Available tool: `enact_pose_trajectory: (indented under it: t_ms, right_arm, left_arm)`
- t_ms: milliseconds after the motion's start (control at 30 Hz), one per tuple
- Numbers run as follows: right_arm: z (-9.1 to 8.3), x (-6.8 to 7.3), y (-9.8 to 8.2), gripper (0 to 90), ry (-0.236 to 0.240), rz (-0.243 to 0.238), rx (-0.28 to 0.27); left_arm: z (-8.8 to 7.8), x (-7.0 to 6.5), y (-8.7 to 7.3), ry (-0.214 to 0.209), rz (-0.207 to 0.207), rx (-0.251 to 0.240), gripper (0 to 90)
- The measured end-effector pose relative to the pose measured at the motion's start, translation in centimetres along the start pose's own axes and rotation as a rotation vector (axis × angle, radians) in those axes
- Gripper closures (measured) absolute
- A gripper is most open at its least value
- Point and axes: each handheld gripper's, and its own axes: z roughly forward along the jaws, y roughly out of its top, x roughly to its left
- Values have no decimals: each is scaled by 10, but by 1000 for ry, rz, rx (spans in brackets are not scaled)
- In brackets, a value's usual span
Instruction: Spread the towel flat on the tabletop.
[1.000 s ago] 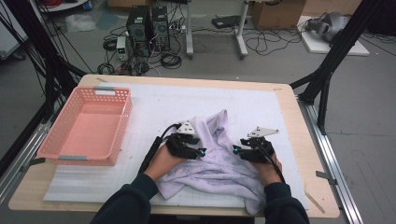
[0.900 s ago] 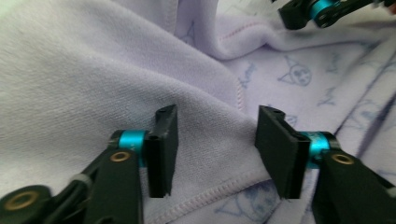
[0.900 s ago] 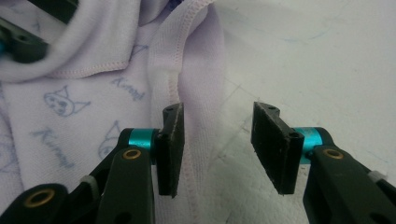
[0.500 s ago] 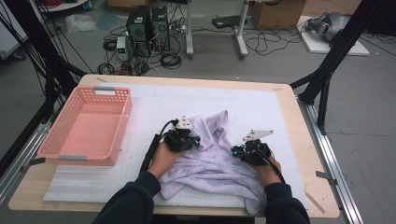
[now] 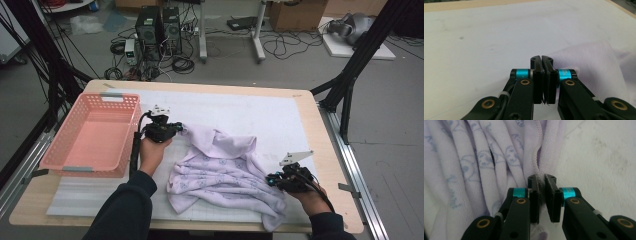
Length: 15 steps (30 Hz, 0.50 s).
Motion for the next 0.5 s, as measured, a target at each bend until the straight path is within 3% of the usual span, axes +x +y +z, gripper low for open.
enact_pose_trajectory:
  t_ms: [67,133,167,233,300,500]
  right_arm:
    - [-4,-2,-2,726,5,5,-24]
    - [-7,-2,1,530,-53,-6,-80]
    - [-9,-2,4,486,-67,-10,-129]
    - [-11,-4,12,432,-99,-39,-217]
    - [-9,-4,25,403,-155,-87,-271]
    - [17,-2,66,391,-140,-228,-319]
  left_arm:
    - [1,4,-2,-8,-11,-1,876]
    - [2,2,-2,-25,7,-14,874]
    - [2,0,-1,-29,13,-23,874]
    - [2,-3,0,-29,27,-36,874]
    - [3,-5,0,-33,22,-35,874]
    - [1,-4,0,-35,32,-36,873]
